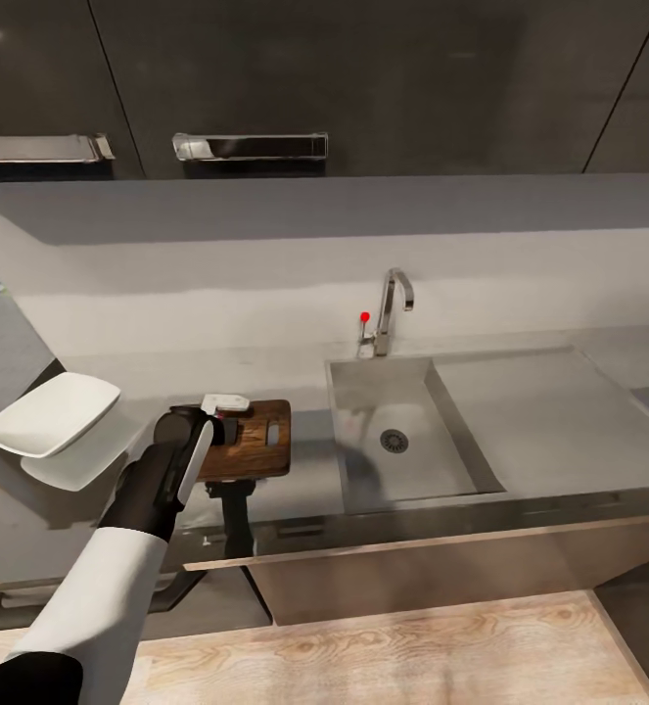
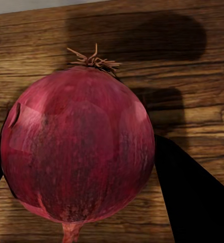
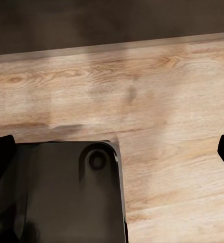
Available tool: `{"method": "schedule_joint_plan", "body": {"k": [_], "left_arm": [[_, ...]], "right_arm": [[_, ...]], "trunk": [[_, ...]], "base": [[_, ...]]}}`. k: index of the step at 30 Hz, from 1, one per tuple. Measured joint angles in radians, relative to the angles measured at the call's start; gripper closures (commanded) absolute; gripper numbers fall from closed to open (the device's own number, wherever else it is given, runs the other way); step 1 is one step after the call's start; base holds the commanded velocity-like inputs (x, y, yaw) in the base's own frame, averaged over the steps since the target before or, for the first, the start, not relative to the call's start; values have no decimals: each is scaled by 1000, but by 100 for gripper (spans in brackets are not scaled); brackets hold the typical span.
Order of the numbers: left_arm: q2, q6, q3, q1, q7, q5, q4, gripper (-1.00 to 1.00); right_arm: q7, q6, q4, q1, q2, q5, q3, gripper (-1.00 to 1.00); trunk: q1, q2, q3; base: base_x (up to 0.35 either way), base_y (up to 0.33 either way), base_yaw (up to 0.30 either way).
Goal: In the kitchen, take the Vidalia onion out of the sink, dice it on the chopping board with the paring knife, put the diced onion into the bowl on the countertop, then place both the paring knife and the chopping board into the sink.
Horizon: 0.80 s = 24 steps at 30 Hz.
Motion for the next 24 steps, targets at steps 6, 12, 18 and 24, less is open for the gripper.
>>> {"method": "schedule_joint_plan", "body": {"k": [6, 12, 18, 24], "left_arm": [[0, 0, 0, 0, 0, 0, 0, 100], [0, 0, 0, 0, 0, 0, -2, -100], [0, 2, 0, 0, -1, -1, -8, -100], [0, 2, 0, 0, -1, -2, -11, -100]], "right_arm": [[0, 0, 0, 0, 0, 0, 0, -100], [0, 1, 0, 0, 0, 0, 0, -100], [0, 1, 0, 0, 0, 0, 0, -100], [0, 1, 0, 0, 0, 0, 0, -100]], "trunk": [[0, 0, 0], [0, 0, 0], [0, 0, 0], [0, 0, 0]], "base": [[0, 0, 0], [0, 0, 0], [0, 0, 0], [0, 0, 0]]}}
